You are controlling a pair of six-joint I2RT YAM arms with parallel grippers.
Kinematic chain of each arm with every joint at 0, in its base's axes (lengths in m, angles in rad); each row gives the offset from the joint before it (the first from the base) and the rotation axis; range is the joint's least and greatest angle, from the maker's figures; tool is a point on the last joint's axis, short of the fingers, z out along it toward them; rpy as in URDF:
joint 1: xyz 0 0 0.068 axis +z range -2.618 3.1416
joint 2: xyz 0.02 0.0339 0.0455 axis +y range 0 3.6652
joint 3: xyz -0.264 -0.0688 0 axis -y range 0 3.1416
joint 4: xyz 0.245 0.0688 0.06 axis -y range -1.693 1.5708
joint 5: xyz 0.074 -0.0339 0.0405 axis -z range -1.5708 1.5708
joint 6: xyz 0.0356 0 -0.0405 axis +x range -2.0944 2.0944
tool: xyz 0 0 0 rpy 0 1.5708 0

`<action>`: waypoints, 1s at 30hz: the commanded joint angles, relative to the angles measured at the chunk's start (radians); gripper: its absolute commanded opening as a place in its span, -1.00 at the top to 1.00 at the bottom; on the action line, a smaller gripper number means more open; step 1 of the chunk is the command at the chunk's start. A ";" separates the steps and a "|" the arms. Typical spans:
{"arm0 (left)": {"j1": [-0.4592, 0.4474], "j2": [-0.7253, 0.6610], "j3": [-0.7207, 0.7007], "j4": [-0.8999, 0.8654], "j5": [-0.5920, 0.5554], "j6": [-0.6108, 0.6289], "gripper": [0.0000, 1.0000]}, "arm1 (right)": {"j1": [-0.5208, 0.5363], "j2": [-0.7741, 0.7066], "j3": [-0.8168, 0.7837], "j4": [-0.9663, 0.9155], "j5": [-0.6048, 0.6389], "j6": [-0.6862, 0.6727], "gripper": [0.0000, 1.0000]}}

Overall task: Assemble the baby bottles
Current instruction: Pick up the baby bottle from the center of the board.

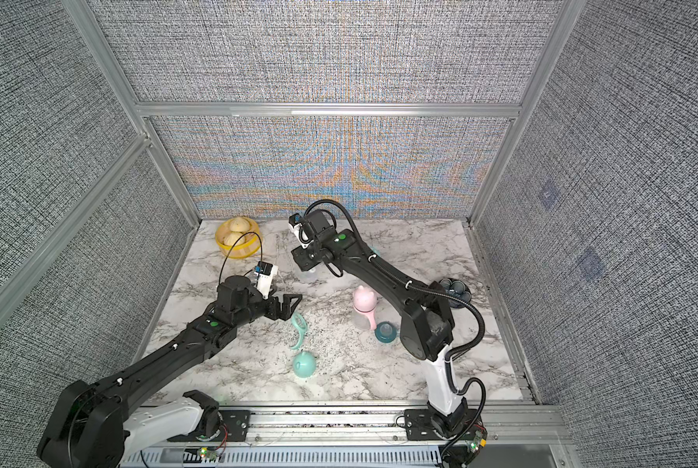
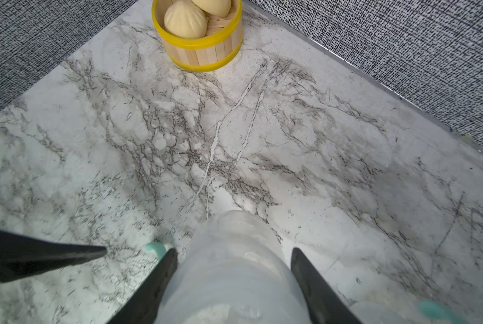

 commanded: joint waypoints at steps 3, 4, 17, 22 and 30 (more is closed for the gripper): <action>-0.036 0.024 -0.041 0.223 0.067 0.051 -1.00 | 0.010 -0.086 -0.012 -0.179 -0.057 0.020 -0.07; -0.041 0.029 -0.056 0.266 0.073 0.053 -1.00 | 0.016 -0.107 -0.021 -0.197 -0.059 0.024 -0.07; -0.147 0.097 -0.139 0.607 0.137 0.163 -1.00 | 0.067 -0.322 -0.163 -0.248 -0.160 0.075 -0.07; -0.158 0.122 -0.187 0.785 0.194 0.149 -1.00 | 0.078 -0.351 -0.195 -0.227 -0.206 0.097 -0.07; -0.158 0.134 -0.190 0.846 0.247 0.140 -1.00 | 0.095 -0.368 -0.206 -0.213 -0.232 0.111 -0.07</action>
